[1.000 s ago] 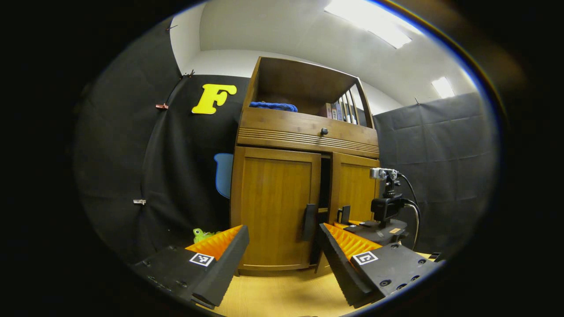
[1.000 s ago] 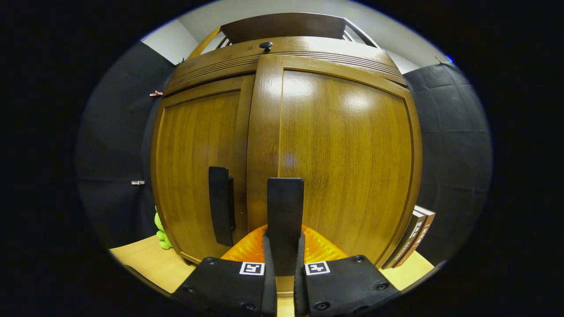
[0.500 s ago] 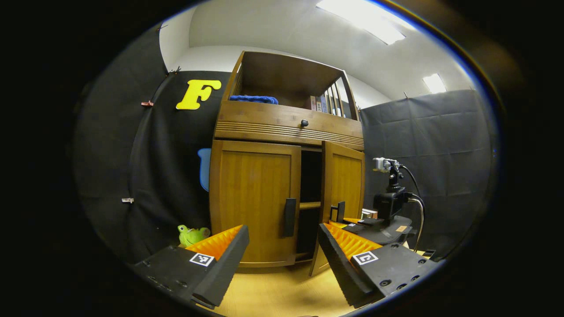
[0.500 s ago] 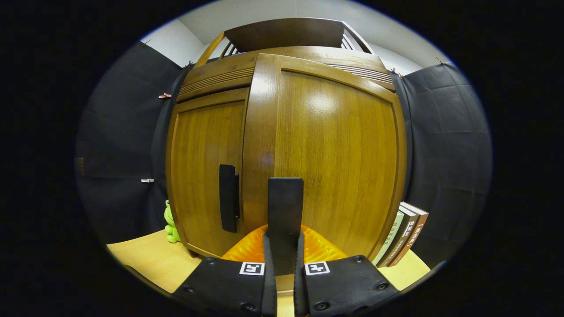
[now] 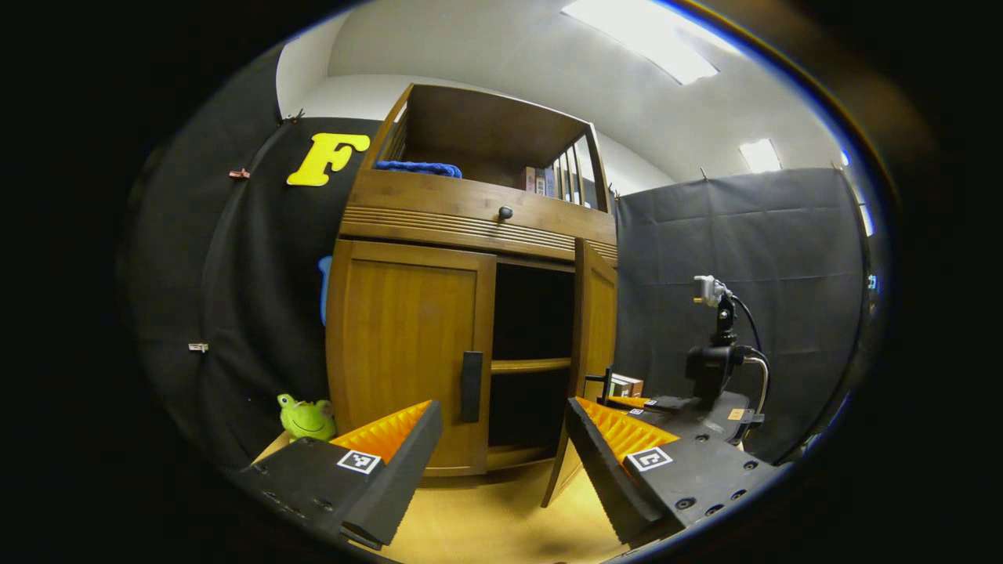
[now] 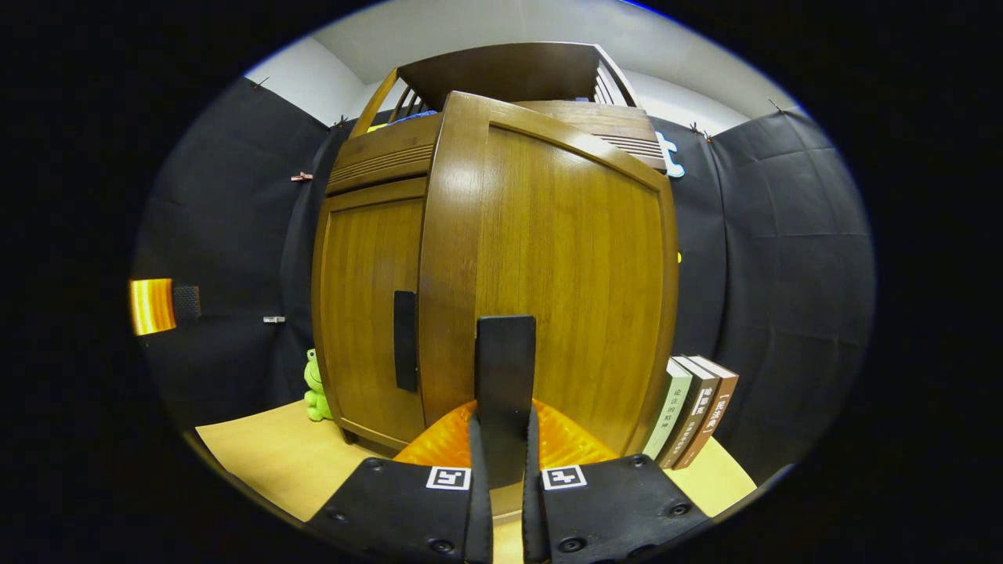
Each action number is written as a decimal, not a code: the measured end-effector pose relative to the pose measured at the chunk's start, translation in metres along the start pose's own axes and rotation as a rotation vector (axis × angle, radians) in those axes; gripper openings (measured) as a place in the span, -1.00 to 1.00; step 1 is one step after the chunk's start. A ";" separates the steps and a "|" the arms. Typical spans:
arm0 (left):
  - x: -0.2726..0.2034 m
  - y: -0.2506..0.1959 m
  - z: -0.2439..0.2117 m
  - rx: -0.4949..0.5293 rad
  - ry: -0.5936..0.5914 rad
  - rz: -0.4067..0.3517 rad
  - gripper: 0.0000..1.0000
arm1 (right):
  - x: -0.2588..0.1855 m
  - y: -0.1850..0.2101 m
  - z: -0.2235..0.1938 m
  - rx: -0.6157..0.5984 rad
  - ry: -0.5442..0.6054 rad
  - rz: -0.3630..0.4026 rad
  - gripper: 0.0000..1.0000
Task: Open the right door of the double-door shoe cabinet with the right hand, and open the left door with the left hand.
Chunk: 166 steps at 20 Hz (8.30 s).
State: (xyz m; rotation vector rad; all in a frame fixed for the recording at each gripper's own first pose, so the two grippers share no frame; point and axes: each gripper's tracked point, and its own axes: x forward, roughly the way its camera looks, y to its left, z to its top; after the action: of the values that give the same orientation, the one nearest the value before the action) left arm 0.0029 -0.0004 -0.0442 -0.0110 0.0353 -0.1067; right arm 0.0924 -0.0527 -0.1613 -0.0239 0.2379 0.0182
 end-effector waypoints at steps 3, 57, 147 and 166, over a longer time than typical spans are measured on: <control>0.007 -0.013 -0.005 -0.004 0.009 -0.026 0.96 | -0.017 -0.013 0.001 0.002 0.001 -0.014 -0.63; 0.088 -0.021 -0.027 0.052 -0.037 0.047 0.95 | -0.150 -0.123 0.062 -0.074 -0.099 -0.272 0.79; -0.042 0.200 -0.043 0.072 0.023 0.380 -0.87 | -0.133 0.041 0.060 -0.004 -0.123 0.047 0.85; -0.100 0.185 -0.001 0.027 -0.050 0.455 -0.90 | -0.126 0.045 0.060 0.024 -0.124 0.068 0.83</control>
State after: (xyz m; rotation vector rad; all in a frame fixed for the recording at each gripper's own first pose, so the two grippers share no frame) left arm -0.0768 0.1944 -0.0437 0.0211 -0.0139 0.3477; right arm -0.0168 -0.0086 -0.0737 0.0088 0.1144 0.0840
